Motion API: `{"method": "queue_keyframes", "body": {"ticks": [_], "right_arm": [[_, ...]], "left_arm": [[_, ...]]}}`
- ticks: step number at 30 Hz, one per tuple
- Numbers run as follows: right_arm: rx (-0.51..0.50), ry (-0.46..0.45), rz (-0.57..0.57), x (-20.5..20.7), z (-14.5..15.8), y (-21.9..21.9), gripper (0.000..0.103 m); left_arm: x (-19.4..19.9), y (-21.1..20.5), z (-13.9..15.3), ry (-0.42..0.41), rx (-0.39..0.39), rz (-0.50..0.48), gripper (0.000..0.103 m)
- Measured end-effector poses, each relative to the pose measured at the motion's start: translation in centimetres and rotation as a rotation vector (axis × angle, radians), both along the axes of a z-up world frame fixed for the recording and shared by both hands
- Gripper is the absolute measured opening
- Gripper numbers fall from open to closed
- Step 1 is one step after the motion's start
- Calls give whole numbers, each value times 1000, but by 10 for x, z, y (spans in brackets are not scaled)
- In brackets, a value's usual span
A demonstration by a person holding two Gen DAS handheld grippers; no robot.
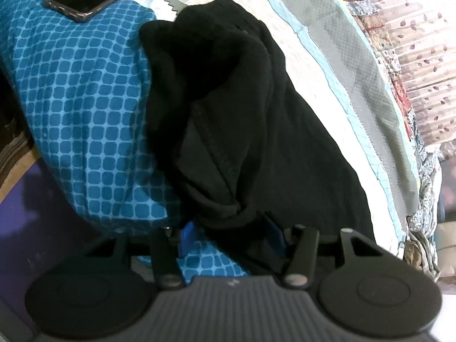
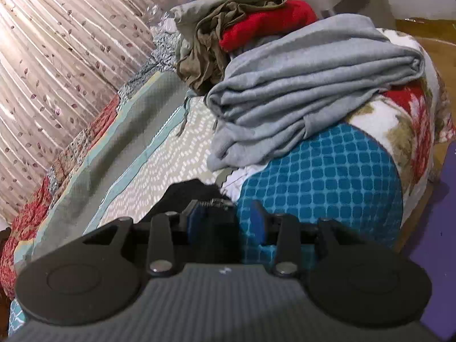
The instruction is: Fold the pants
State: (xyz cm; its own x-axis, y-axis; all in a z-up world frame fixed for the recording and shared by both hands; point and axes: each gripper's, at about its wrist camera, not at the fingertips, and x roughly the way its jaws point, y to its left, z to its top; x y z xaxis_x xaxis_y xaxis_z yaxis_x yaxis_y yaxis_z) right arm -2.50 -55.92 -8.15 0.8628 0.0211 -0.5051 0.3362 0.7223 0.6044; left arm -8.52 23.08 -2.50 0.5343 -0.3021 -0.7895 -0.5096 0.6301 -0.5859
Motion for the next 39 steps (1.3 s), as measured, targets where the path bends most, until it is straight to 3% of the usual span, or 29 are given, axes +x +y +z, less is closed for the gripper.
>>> {"method": "queue_keyframes", "body": {"ticks": [5, 8, 9, 11, 13, 16, 21, 24, 27, 28, 29, 30, 32, 33, 34, 36, 39], "right_arm": [[-47, -73, 111, 18, 31, 35, 42], [-59, -49, 172, 39, 24, 53, 45], [-77, 4, 167, 48, 15, 56, 49], [-131, 165, 126, 69, -9, 58, 46], [-96, 150, 81, 68, -6, 56, 46], [-120, 84, 56, 58, 19, 68, 48], [-118, -38, 265, 48, 48, 118, 50], [-63, -30, 407, 56, 45, 153, 51], [-27, 21, 548, 61, 32, 199, 51], [-32, 41, 589, 60, 28, 213, 51], [-39, 65, 623, 62, 23, 226, 51], [-41, 91, 652, 62, 19, 238, 51], [-35, 149, 700, 62, 8, 257, 51], [-33, 174, 714, 64, 4, 264, 51], [-36, 192, 725, 62, 6, 270, 52], [-63, 204, 735, 59, 6, 275, 52], [-79, 213, 733, 64, 12, 278, 52]], "left_arm": [[4, -8, 1, -1, 2, -13, 50], [-2, -1, -2, -4, -13, -5, 50], [-6, 2, -2, -6, -16, -4, 50], [-7, 5, -2, -15, -17, -2, 50], [-14, 11, 3, -47, -20, 7, 50], [-30, 24, 14, -134, -29, 35, 55], [-43, 53, 18, -204, -35, 117, 59], [-36, 71, 17, -209, -48, 166, 63], [-24, 88, 16, -225, -48, 211, 82], [-19, 94, 15, -234, -58, 220, 84], [-12, 99, 15, -245, -72, 219, 82], [-5, 101, 13, -254, -76, 210, 75], [11, 100, 10, -257, -68, 173, 46], [19, 97, 9, -253, -68, 154, 27], [23, 94, 9, -252, -57, 140, 19], [20, 91, 23, -340, -38, 105, 10], [-1, 96, 56, -621, -25, 44, 10]]}}
